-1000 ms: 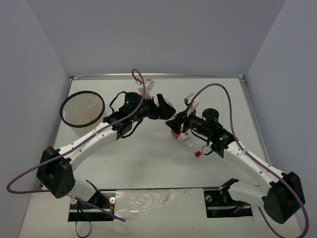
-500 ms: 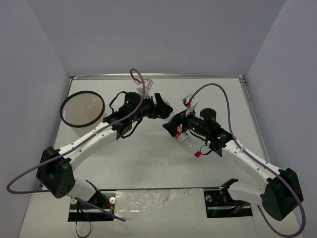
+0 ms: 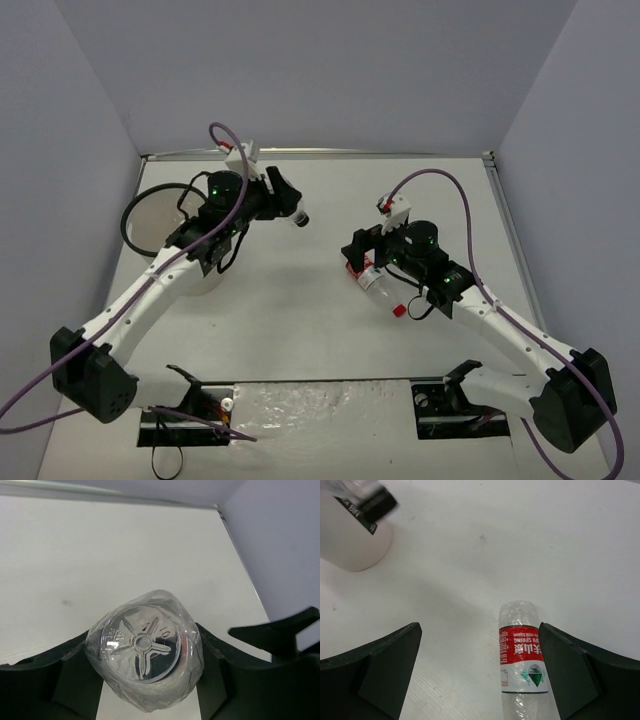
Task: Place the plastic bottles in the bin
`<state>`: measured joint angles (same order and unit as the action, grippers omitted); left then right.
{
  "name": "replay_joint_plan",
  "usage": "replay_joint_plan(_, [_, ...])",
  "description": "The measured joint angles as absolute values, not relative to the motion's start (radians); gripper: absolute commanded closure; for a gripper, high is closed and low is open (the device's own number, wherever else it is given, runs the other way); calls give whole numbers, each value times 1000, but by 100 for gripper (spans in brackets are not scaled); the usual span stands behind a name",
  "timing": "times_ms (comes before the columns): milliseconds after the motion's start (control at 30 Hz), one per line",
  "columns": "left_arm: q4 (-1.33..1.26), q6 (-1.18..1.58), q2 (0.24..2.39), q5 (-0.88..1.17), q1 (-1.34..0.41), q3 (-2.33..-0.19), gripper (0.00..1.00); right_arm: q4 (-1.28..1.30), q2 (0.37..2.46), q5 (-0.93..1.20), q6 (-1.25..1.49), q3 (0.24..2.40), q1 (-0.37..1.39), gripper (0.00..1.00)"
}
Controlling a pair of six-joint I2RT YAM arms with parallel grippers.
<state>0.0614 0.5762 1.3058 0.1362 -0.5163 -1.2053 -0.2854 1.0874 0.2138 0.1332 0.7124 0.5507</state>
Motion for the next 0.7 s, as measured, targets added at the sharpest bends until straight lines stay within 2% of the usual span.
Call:
replay_joint_plan(100, [133,506,1206,33,-471,-1206,100,-256,1086,149,137,721,549,0])
replay_joint_plan(300, [233,388,998,-347,-392,-1251,99,-206,1144,58,161,766,523,0])
replay_joint_plan(467, [236,314,972,-563,-287,-1286,98,-173,1217,4,178,790,514,0])
replay_joint_plan(533, [241,301,995,-608,-246,-1303,91,-157,1231,-21,184,790,513,0])
replay_joint_plan(600, [246,301,1030,-629,-211,-1312,69,-144,1240,-41,191,791,512,0])
replay_joint_plan(700, [255,313,1104,-631,-162,-1312,67,-111,1249,-68,214,800,512,0])
